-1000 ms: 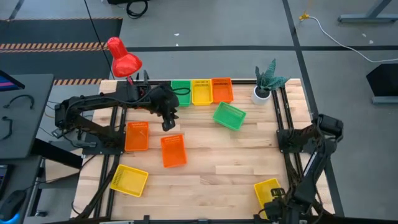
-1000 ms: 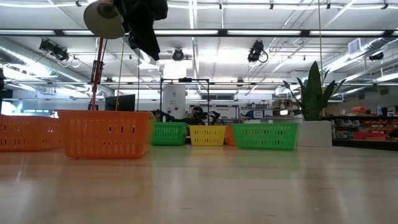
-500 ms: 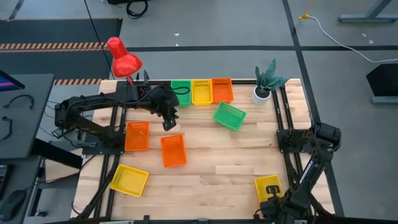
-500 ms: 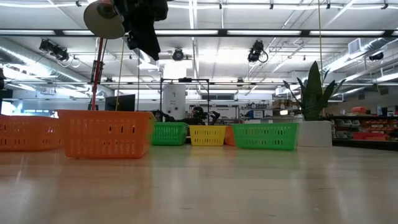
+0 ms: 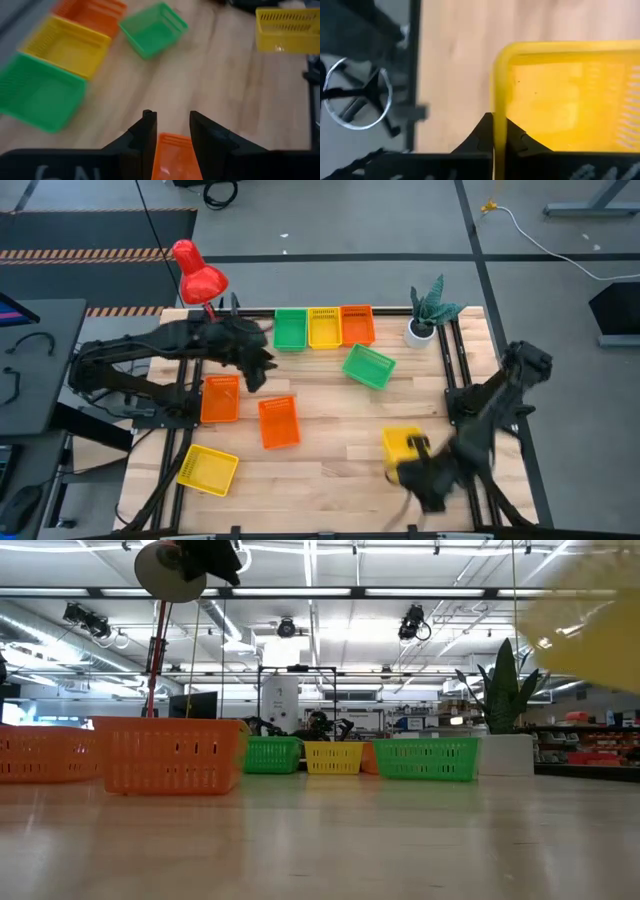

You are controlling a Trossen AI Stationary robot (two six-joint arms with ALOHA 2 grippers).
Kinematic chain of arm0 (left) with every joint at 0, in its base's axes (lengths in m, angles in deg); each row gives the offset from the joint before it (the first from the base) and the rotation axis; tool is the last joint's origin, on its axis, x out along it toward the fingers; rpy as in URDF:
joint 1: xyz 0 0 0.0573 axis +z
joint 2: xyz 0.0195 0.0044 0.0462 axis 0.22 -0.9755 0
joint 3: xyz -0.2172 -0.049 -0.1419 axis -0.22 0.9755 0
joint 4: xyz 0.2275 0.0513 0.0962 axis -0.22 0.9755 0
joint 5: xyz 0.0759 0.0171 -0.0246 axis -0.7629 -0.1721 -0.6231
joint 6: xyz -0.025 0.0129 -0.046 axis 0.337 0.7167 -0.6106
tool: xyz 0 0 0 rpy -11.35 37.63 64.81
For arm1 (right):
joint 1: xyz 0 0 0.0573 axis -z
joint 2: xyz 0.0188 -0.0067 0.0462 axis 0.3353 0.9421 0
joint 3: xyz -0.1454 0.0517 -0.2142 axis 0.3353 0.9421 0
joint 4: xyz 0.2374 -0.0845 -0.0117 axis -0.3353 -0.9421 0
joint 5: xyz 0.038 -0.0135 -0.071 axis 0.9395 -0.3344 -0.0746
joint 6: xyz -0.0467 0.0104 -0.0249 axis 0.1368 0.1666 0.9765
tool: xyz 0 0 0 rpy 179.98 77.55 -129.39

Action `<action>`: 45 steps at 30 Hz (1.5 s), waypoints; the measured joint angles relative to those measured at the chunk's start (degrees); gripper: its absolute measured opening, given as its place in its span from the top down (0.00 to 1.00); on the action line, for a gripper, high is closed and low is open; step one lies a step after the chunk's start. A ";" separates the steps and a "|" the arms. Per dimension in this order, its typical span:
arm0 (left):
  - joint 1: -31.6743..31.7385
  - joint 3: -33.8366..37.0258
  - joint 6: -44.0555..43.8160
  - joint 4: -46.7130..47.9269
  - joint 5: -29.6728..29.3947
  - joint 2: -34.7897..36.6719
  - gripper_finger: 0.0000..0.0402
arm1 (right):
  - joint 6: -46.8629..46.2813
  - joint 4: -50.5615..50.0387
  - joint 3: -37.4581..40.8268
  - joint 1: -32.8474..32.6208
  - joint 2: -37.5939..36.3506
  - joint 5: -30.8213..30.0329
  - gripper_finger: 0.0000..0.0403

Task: Stack baskets by color
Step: Stack the bottom right yellow bin on top of the top yellow bin

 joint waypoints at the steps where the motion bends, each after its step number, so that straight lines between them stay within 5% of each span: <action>1: 0.01 0.00 -0.17 0.03 -1.46 1.18 0.70 | 3.68 -1.30 -1.37 3.26 -1.14 -0.11 0.99; 10: 0.03 -0.04 -2.65 0.59 -9.40 8.94 0.70 | 37.44 -1.23 -12.72 34.91 -2.93 -2.26 0.99; 20: 0.03 0.02 -2.68 2.07 -10.59 9.69 0.70 | 60.48 17.34 -15.68 59.03 9.88 -1.02 1.00; 33: 0.03 0.02 -2.59 2.54 -12.51 9.66 0.70 | 66.12 26.46 -15.64 68.76 23.47 4.28 0.98; 45: 0.03 0.02 -2.90 2.56 -13.76 9.62 0.70 | 67.48 26.53 -15.61 70.81 24.87 4.04 0.87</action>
